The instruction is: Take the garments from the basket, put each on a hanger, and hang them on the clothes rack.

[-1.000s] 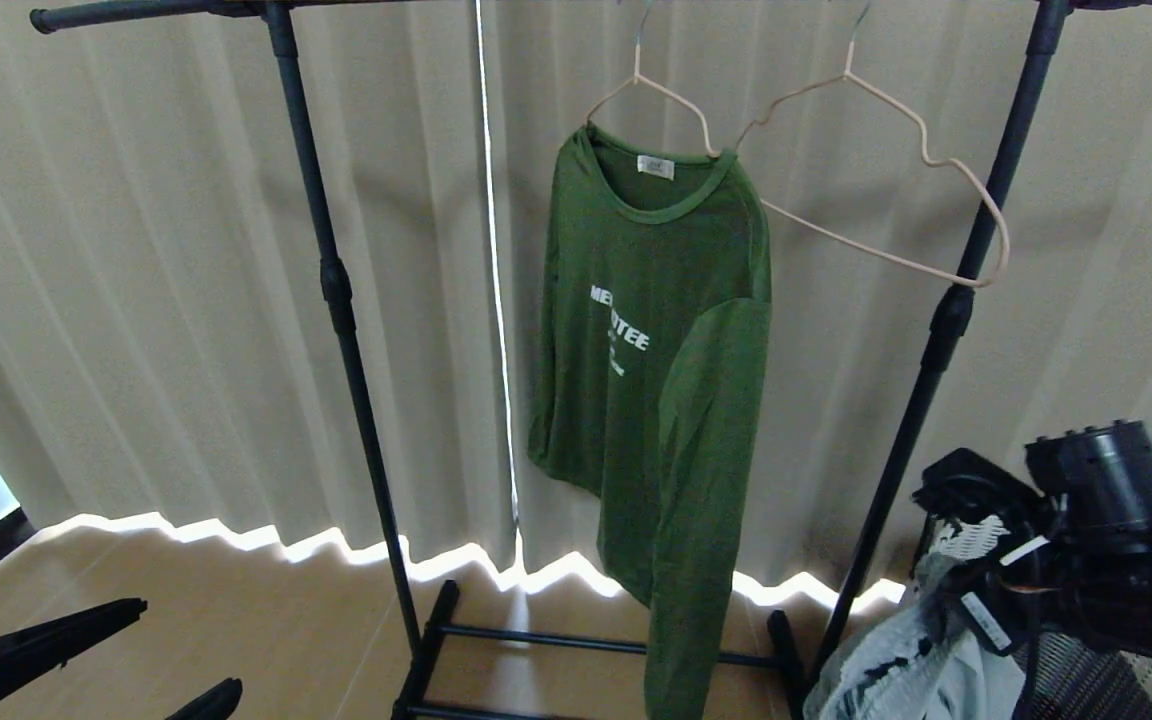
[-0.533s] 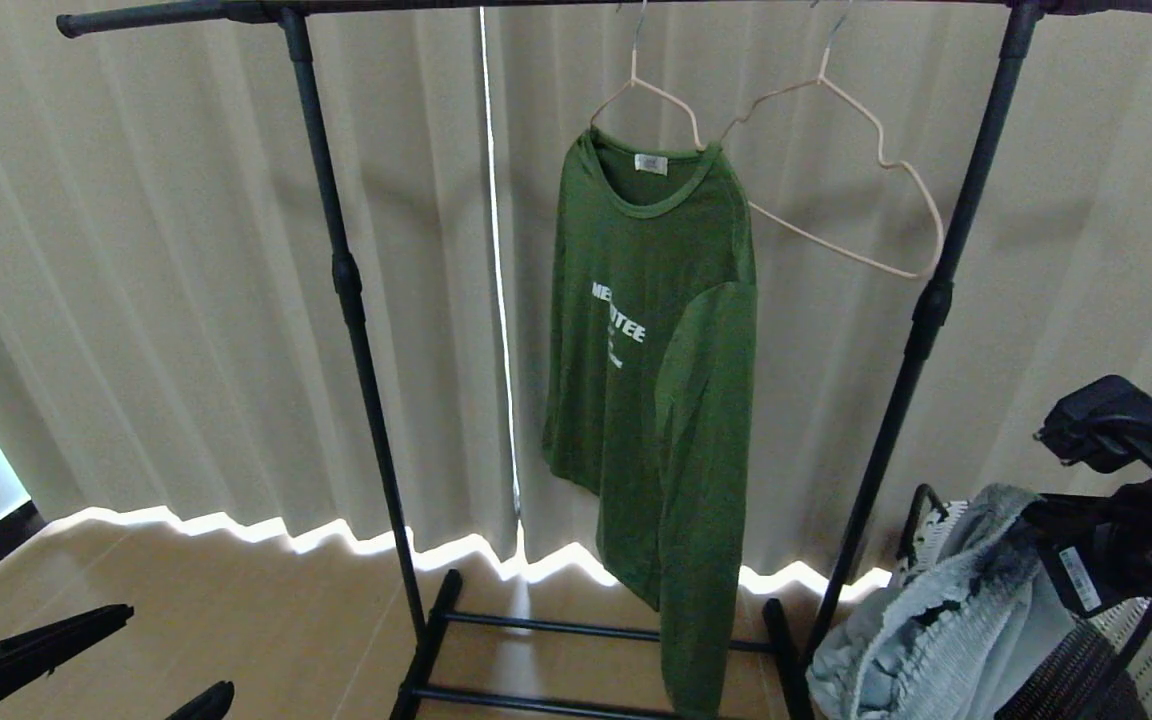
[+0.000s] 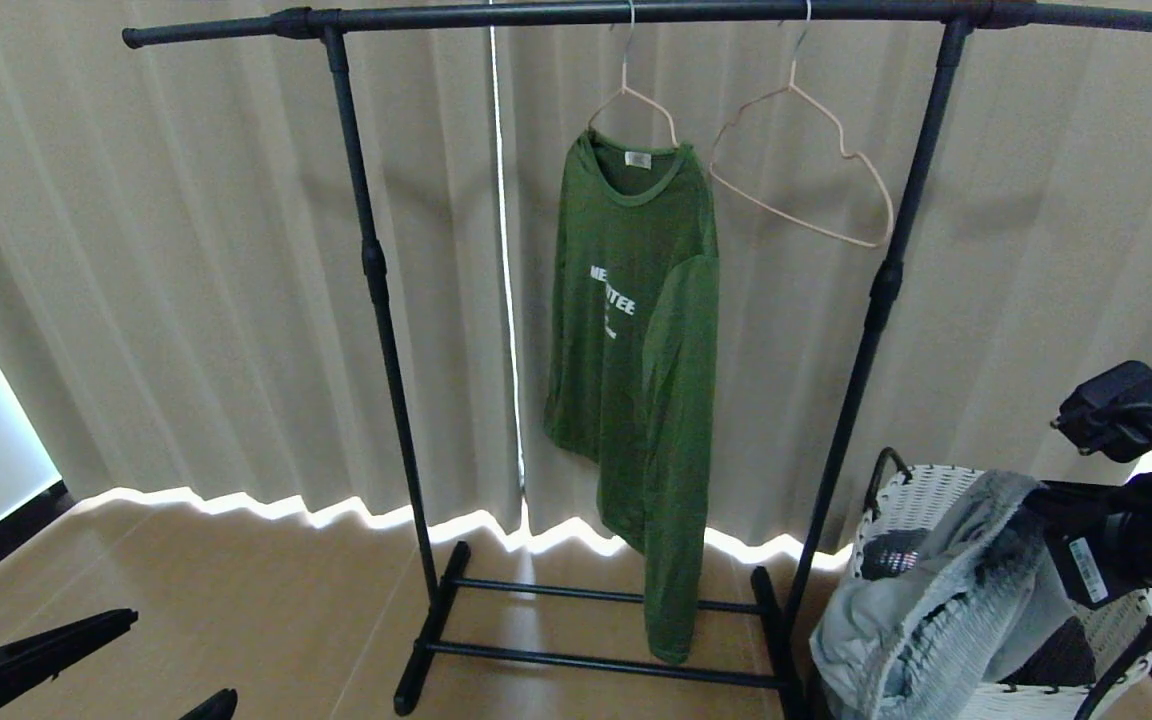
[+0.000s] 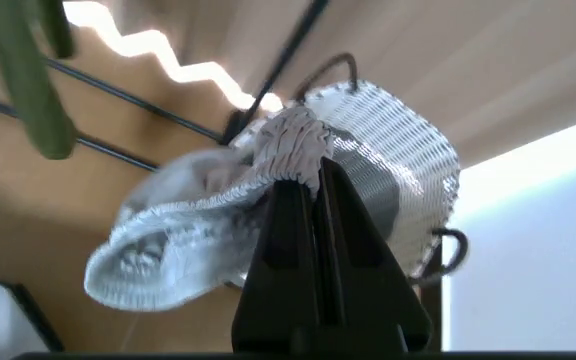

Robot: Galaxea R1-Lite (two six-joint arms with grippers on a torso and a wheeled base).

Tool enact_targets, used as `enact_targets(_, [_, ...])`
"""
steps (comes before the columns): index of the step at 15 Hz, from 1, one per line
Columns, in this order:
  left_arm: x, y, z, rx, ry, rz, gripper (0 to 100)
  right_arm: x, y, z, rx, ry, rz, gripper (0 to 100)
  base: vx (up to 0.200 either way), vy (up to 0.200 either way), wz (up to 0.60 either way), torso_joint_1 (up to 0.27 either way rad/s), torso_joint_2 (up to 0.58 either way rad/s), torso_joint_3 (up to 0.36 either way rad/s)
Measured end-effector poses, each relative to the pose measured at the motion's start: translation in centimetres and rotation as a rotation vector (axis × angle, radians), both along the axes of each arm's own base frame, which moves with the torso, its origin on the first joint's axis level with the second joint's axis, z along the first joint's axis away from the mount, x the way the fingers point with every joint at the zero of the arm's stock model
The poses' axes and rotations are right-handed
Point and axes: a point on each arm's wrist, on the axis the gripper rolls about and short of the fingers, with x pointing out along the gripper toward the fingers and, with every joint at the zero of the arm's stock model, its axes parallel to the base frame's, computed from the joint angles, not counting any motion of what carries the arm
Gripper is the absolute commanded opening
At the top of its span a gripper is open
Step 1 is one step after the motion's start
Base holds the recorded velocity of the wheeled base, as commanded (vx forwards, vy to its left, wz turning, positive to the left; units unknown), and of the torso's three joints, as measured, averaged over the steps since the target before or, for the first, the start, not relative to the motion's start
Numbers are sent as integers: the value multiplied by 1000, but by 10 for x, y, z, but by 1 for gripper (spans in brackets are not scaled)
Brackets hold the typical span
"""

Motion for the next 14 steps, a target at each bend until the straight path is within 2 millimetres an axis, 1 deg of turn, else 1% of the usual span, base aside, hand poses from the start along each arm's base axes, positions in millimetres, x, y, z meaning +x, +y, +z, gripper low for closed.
enact_targets(3, [2, -5, 2, 19, -2, -74, 100, 4, 7, 18, 90, -50, 150, 0, 0, 0, 0, 0, 0, 0])
enact_targets(4, [5, -8, 8, 25, -19, -110, 100, 5, 10, 26, 110, -74, 190, 0, 0, 0, 0, 0, 0, 0])
enact_targets(6, [15, -17, 27, 48, -76, -189, 100, 6, 25, 46, 155, -134, 273, 0, 0, 0, 0, 0, 0, 0])
enact_targets(9, [37, -37, 51, 75, -105, -291, 100, 5, 56, 74, 319, -187, 376, 0, 0, 0, 0, 0, 0, 0])
enact_targets(10, [46, -47, 58, 83, -101, -308, 100, 5, 67, 83, 380, -192, 404, 0, 0, 0, 0, 0, 0, 0])
enact_targets(12, [65, -70, 64, 104, -77, -332, 100, 6, 83, 95, 423, -206, 459, 0, 0, 0, 0, 0, 0, 0])
enact_targets(14, [81, -104, 65, 88, -40, -381, 100, 4, 94, 104, 452, -224, 513, 0, 0, 0, 0, 0, 0, 0])
